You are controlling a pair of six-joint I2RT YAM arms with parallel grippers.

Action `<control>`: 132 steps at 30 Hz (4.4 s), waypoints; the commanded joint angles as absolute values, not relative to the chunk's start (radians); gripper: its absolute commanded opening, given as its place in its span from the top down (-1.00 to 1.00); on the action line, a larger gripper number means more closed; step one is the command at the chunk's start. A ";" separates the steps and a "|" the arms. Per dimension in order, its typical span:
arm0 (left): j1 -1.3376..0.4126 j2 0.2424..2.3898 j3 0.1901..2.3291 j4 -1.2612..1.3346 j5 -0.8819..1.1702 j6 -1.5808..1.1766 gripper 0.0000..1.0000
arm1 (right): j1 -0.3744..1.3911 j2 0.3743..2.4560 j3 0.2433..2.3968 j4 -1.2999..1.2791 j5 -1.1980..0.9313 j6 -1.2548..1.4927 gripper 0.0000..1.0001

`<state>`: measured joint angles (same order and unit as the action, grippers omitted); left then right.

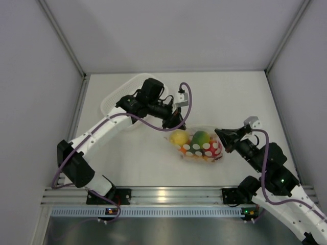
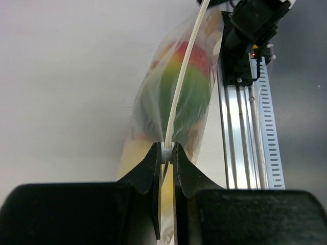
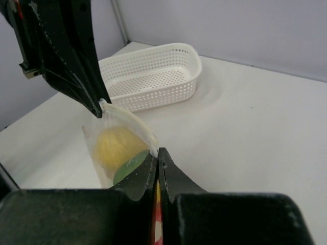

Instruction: Open the zip-top bag and remove the fake food

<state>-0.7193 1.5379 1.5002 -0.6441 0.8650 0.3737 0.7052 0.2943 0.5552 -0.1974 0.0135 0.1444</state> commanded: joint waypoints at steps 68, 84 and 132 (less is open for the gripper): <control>-0.727 1.578 1.664 -0.650 0.853 0.410 -0.21 | 0.709 0.291 0.614 -0.149 -0.359 0.008 1.00; -0.721 1.598 1.651 -0.647 0.919 0.428 -0.21 | 0.710 0.305 0.617 -0.155 -0.368 -0.023 1.00; -0.756 1.318 1.217 -0.220 -0.038 -0.449 1.00 | 0.660 0.900 0.997 -0.204 -0.006 -0.115 0.78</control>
<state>-0.7380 1.3842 1.2644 -0.4103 0.1543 -0.2699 0.6888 0.8562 0.9047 -0.2169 -0.0265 -0.0940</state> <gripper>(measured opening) 0.020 0.105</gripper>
